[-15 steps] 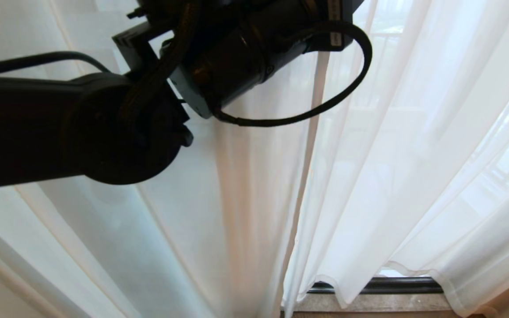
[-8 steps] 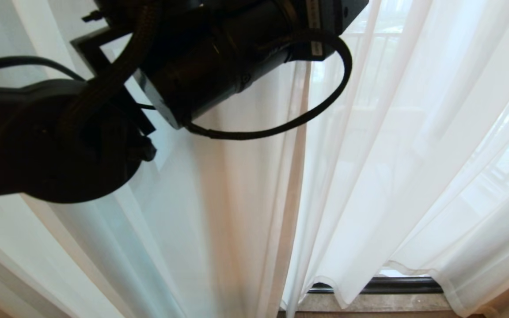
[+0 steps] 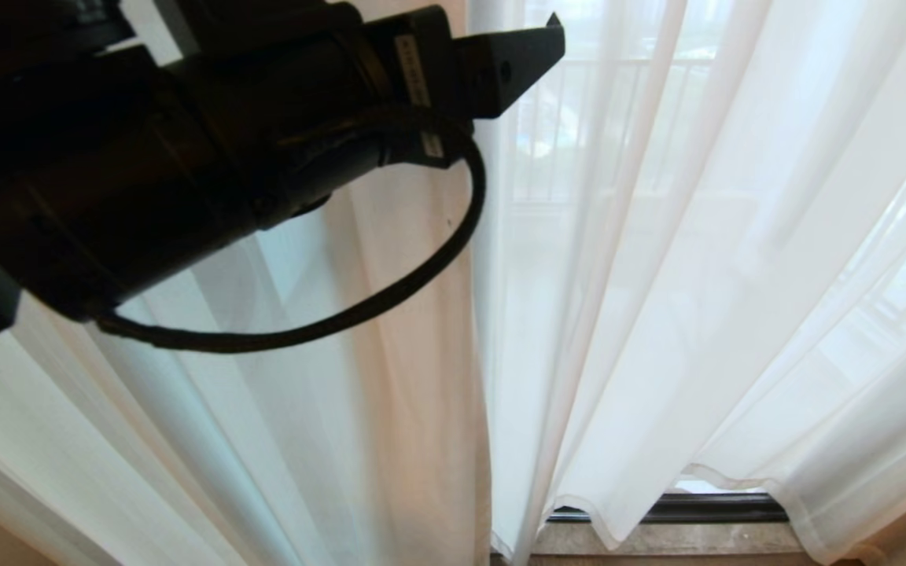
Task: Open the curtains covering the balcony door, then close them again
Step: Close the inner curtains on both sides
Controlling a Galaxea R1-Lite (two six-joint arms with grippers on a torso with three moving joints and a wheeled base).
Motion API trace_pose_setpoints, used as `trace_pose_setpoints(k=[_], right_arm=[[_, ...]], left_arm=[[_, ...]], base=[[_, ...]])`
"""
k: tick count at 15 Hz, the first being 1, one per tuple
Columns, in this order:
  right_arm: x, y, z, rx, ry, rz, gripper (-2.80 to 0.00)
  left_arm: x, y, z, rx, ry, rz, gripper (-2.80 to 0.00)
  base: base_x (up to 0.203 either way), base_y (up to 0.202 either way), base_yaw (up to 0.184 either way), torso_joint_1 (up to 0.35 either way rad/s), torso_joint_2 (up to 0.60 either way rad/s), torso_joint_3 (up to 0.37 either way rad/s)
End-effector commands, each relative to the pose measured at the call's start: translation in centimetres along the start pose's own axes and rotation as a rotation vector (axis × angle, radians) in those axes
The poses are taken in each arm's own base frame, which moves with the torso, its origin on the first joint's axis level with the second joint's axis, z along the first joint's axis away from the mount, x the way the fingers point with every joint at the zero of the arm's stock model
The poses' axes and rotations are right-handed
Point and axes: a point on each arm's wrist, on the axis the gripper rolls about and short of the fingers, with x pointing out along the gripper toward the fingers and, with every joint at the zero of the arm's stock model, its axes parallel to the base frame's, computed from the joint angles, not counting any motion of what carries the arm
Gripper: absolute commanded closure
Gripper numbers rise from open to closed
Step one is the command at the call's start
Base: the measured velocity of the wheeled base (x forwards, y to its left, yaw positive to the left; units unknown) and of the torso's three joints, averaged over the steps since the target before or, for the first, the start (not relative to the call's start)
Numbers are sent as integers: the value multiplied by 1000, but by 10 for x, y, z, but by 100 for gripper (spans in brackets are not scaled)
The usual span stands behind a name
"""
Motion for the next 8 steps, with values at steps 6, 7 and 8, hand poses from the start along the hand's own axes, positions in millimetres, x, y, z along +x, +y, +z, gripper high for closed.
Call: trace_pose_setpoints(k=[6,7,8], right_arm=[[0,0,0,-1,2,1,0],[0,0,0,-1,2,1,0],[0,0,0,-1,1,1,0]], left_arm=[[-89,5,38,3,46,16,-280],[-100,6,41,5,61,18,-280],[-108,6,42,6,70,20,-280]], base=[[0,0,0,0,0,0],[0,0,0,0,0,0],[0,0,0,0,0,0]])
